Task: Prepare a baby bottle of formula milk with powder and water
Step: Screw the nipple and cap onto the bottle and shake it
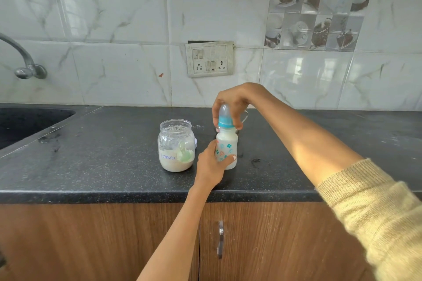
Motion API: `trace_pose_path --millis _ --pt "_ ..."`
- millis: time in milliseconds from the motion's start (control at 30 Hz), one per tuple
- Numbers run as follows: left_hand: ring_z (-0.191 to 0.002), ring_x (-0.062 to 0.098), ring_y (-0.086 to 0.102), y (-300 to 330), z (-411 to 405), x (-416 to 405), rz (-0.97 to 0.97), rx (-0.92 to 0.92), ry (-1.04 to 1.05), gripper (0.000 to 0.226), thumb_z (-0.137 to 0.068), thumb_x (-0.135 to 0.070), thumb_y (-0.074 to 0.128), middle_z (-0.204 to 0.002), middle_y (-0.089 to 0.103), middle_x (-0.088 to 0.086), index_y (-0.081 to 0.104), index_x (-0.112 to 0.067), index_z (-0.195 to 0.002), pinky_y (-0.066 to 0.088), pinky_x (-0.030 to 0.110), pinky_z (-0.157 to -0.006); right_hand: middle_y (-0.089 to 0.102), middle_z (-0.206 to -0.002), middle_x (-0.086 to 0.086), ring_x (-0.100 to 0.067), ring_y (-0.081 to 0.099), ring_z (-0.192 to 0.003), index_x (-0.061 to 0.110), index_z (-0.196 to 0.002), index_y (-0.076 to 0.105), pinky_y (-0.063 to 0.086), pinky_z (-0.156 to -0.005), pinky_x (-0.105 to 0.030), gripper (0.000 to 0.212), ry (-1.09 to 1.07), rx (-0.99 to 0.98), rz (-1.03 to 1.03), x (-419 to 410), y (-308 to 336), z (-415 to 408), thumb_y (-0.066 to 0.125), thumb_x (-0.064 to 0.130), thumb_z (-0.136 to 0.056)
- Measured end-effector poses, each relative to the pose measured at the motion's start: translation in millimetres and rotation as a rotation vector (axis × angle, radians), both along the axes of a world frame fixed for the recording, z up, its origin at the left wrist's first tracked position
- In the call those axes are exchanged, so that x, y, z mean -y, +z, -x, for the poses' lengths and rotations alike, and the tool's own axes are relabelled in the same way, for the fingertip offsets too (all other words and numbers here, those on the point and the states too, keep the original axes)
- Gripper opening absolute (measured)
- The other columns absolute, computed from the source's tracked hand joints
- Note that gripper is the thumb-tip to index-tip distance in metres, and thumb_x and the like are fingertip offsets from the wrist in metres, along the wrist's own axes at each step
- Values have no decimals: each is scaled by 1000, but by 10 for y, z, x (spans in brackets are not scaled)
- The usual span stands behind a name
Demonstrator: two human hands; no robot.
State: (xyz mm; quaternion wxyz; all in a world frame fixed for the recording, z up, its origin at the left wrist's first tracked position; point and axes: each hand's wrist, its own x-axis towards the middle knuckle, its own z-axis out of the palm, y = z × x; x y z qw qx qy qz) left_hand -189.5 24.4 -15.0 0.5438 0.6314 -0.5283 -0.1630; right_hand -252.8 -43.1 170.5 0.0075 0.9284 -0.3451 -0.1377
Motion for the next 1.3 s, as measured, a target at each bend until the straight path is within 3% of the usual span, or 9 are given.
trace_pose_path --millis 300,467,667,767,867,967,1133,1233,1300 --pt "-116 18 55 14 10 -15 -11 -19 -2 52 -81 -24 70 -126 58 3 47 -14 -126 47 30 -93 54 -105 12 -18 56 -101 35 -91 68 53 -80 -30 53 57 10 23 -28 -160 47 83 0 -55" --pt "-114 18 56 2 7 -7 -7 -28 3 51 -80 -25 71 -124 60 3 49 -13 -125 49 34 -93 66 -108 1 -22 72 -83 30 -91 70 60 -75 -36 43 -113 2 -2 -36 -159 -53 89 21 -53" --pt "-114 18 56 -10 15 -2 6 -14 14 51 -80 -26 71 -123 61 2 49 -14 -124 48 32 -93 69 -81 -15 -25 70 -68 3 -116 54 58 -72 -35 75 -390 -99 -41 -72 -150 -158 74 57 -68" --pt "-117 18 55 -4 19 -8 -1 -2 17 55 -81 -26 70 -127 58 2 47 -13 -128 45 30 -94 60 -101 -22 -34 66 -78 15 -119 38 56 -73 -38 86 -536 87 -247 -23 -142 -177 70 71 -61" --pt "-116 19 55 4 14 -11 -3 11 25 54 -81 -26 70 -127 59 3 47 -13 -128 47 32 -95 46 -129 -6 -32 58 -107 27 -135 40 55 -85 -43 83 -348 136 -312 -2 -54 -116 79 50 -65" --pt "-117 19 55 4 15 -13 -8 10 28 55 -81 -26 71 -127 59 4 47 -13 -128 47 34 -96 58 -118 -5 -27 66 -101 18 -122 57 58 -82 -39 53 -262 107 -282 52 -52 -43 77 23 -74" --pt "-117 19 55 10 33 -21 0 2 28 53 -81 -24 70 -127 58 3 47 -13 -128 44 28 -92 72 -85 -18 -26 71 -71 4 -100 56 57 -63 -32 85 -450 95 -187 82 -227 -7 54 81 -65" --pt "-119 19 54 11 32 -17 -11 5 28 57 -81 -26 70 -130 57 3 45 -13 -130 46 33 -98 61 -121 -17 -33 69 -89 15 -132 45 59 -73 -37 109 -462 169 -291 79 -206 49 57 87 -52" --pt "-120 19 53 8 26 -16 -24 8 32 60 -81 -27 70 -131 56 4 44 -12 -132 46 37 -100 41 -144 -11 -34 63 -106 29 -141 35 56 -85 -41 97 -338 183 -282 60 -127 107 73 65 -60"
